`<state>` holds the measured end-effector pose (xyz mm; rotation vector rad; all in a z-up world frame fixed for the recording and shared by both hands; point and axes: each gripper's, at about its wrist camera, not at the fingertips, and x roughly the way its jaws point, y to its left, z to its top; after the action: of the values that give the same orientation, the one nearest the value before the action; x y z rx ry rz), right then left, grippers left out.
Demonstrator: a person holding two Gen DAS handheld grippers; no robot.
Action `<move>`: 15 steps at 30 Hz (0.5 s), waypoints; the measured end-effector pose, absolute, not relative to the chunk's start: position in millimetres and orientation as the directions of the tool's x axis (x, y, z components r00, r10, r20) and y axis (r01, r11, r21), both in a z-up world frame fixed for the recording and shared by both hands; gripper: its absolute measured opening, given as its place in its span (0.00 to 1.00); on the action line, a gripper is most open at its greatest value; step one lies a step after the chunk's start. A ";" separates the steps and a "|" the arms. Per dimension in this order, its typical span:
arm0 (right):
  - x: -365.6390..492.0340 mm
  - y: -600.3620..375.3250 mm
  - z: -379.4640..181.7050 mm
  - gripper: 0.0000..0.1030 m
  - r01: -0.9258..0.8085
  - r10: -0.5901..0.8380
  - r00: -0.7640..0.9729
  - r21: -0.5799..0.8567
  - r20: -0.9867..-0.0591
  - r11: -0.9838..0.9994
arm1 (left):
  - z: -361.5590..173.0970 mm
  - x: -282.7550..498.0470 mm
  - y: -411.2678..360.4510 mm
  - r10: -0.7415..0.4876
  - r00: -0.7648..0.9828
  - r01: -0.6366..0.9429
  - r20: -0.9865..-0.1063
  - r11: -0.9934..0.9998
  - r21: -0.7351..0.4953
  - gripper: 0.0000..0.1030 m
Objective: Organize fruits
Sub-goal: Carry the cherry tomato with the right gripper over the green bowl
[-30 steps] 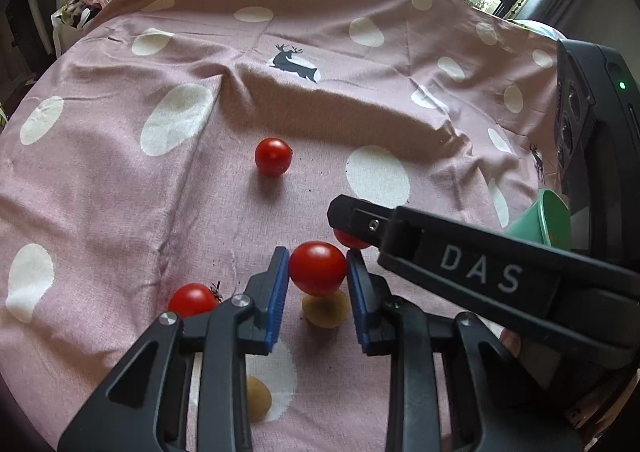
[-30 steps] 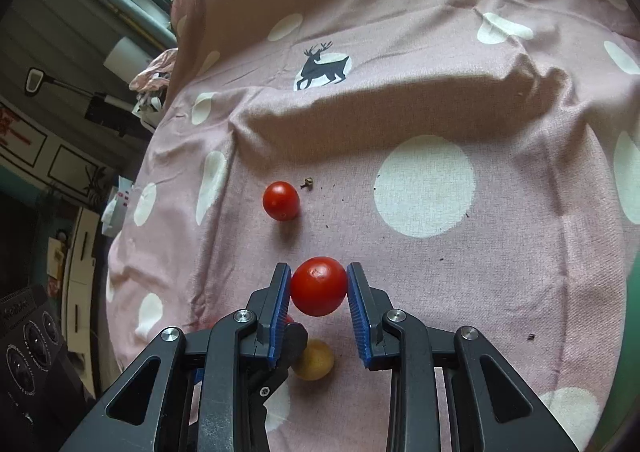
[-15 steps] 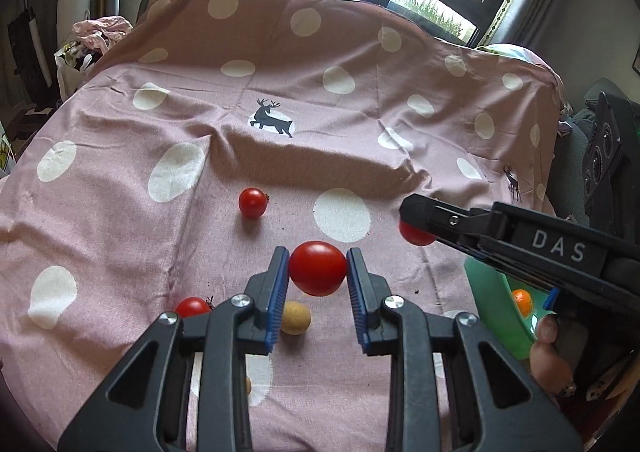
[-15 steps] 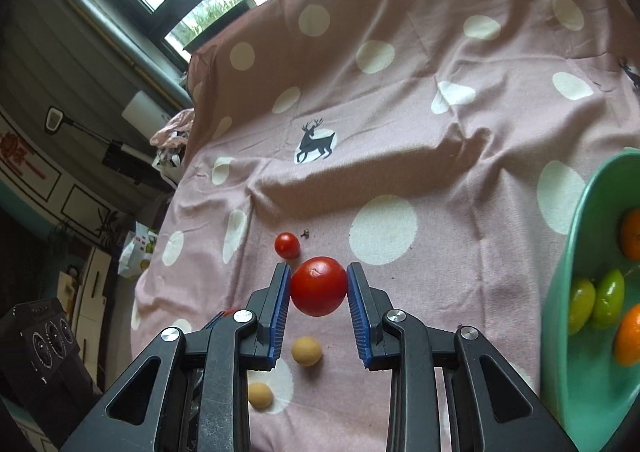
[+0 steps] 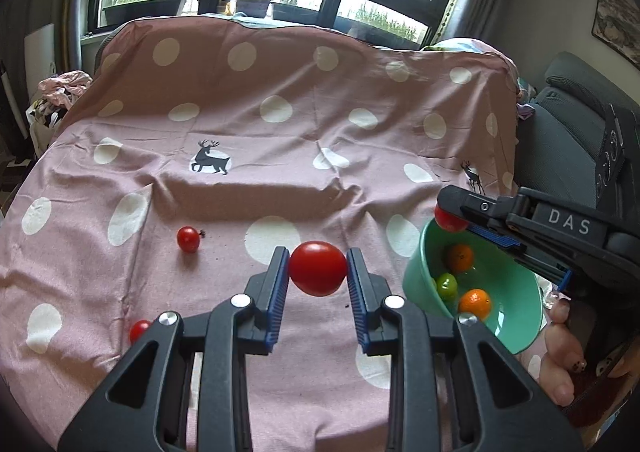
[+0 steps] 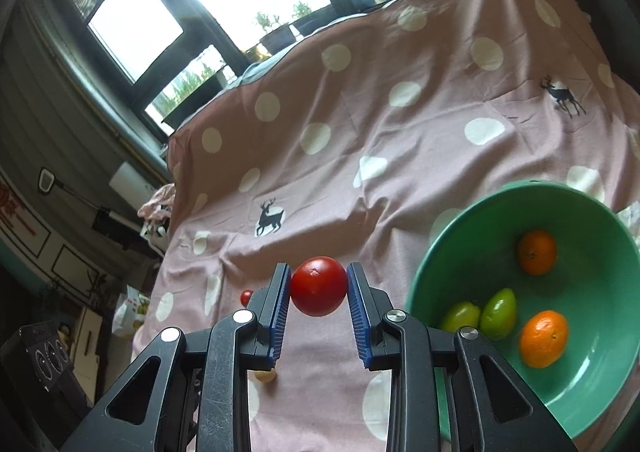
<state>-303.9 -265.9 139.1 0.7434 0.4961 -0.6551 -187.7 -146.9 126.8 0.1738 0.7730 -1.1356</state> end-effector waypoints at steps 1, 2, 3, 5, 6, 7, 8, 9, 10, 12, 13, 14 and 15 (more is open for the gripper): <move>-311.1 -268.4 140.9 0.30 0.703 -0.378 0.693 0.456 -0.614 0.546 | 128.2 -192.0 -151.7 -0.751 0.191 0.870 -0.632 0.428 -0.247 0.28; -317.7 -270.7 142.2 0.30 0.710 -0.392 0.689 0.458 -0.609 0.535 | 129.0 -196.2 -156.6 -0.754 0.182 0.876 -0.631 0.416 -0.243 0.28; -324.6 -273.1 143.3 0.30 0.716 -0.405 0.686 0.463 -0.604 0.522 | 129.8 -200.6 -161.5 -0.754 0.177 0.883 -0.633 0.406 -0.236 0.28; -338.0 -277.6 144.7 0.30 0.732 -0.432 0.675 0.469 -0.598 0.494 | 131.7 -208.4 -170.9 -0.759 0.168 0.892 -0.630 0.388 -0.230 0.28; -343.9 -279.5 145.1 0.30 0.742 -0.447 0.665 0.467 -0.597 0.480 | 132.6 -212.4 -175.9 -0.761 0.157 0.898 -0.629 0.375 -0.231 0.28; -350.1 -281.4 145.8 0.30 0.751 -0.462 0.658 0.468 -0.595 0.466 | 133.1 -216.6 -180.5 -0.765 0.141 0.903 -0.629 0.361 -0.235 0.28; -355.4 -283.6 145.8 0.30 0.758 -0.473 0.650 0.471 -0.595 0.451 | 133.7 -220.5 -185.0 -0.769 0.124 0.907 -0.627 0.344 -0.242 0.28; -360.4 -285.6 145.5 0.30 0.767 -0.484 0.641 0.473 -0.596 0.434 | 134.0 -224.2 -189.6 -0.772 0.108 0.912 -0.626 0.328 -0.247 0.28; -365.2 -287.5 144.5 0.30 0.774 -0.493 0.633 0.475 -0.597 0.419 | 134.8 -228.1 -194.1 -0.774 0.096 0.916 -0.626 0.315 -0.249 0.28; -374.1 -291.1 142.9 0.30 0.790 -0.510 0.613 0.474 -0.604 0.388 | 135.0 -235.5 -203.2 -0.776 0.075 0.922 -0.626 0.292 -0.252 0.28; -378.0 -292.9 142.3 0.30 0.802 -0.521 0.597 0.468 -0.610 0.371 | 134.7 -238.8 -208.1 -0.776 0.061 0.925 -0.628 0.280 -0.256 0.28; -382.2 -294.1 141.2 0.30 0.815 -0.532 0.579 0.460 -0.618 0.353 | 134.1 -242.2 -212.6 -0.776 0.046 0.928 -0.629 0.267 -0.262 0.28; -385.5 -295.3 140.6 0.30 0.827 -0.543 0.561 0.452 -0.625 0.335 | 133.6 -246.1 -216.6 -0.777 0.030 0.931 -0.629 0.251 -0.266 0.28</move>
<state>-385.5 -295.3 140.6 0.8246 0.3970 -0.9248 -246.1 -216.6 133.6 0.2440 0.7772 -1.3358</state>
